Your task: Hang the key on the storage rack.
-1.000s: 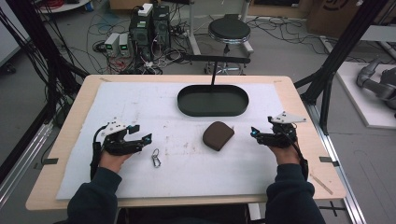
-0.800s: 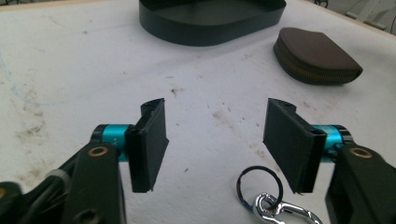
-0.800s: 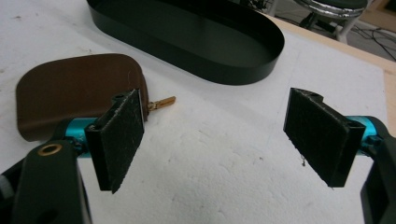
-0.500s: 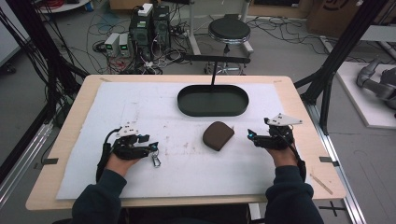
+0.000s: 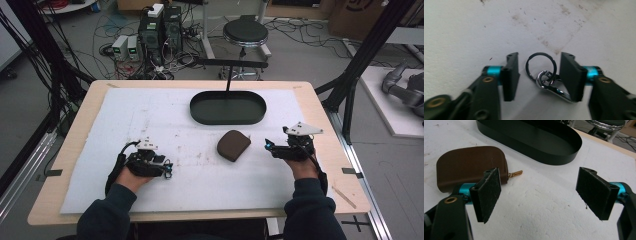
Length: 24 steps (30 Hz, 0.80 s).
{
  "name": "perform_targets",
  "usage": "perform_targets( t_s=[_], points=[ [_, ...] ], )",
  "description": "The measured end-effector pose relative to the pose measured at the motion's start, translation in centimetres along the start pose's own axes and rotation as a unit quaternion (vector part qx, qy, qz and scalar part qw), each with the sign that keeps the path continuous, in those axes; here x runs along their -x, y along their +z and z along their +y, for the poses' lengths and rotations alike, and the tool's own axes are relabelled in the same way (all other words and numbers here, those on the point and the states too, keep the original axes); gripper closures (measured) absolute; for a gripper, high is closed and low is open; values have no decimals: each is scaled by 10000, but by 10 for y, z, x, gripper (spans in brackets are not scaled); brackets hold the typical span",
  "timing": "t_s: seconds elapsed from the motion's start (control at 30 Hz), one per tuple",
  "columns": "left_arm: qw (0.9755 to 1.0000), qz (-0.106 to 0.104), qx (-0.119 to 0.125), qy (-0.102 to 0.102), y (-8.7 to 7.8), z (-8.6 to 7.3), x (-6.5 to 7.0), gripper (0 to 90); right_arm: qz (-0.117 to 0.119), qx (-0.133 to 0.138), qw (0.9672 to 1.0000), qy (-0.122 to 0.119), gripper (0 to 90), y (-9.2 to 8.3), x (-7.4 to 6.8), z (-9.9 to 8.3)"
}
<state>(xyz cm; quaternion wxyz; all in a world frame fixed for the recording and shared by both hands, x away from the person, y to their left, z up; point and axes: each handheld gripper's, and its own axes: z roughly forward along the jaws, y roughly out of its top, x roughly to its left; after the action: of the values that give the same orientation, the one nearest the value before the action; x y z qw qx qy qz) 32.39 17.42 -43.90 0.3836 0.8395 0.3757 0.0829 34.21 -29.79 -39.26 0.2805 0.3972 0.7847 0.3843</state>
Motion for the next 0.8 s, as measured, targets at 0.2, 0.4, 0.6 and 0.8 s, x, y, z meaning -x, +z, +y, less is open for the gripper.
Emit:
perform_targets(
  t_s=[0.2,0.4,0.6,0.8],
  points=[
    [9998,-97,28,-151,-2,0,-5,616,3,-5,10000,5,205,0,0,-1],
    [9988,-272,158,-366,-1,-1,-12,617,16,-29,10000,19,205,1,1,-1],
    [9984,-209,488,-213,3,1,-15,617,24,-40,10000,-8,205,2,-1,-1],
    [9955,-160,910,231,10,2,-19,616,50,-67,10000,-9,205,4,-3,0]
  ],
)
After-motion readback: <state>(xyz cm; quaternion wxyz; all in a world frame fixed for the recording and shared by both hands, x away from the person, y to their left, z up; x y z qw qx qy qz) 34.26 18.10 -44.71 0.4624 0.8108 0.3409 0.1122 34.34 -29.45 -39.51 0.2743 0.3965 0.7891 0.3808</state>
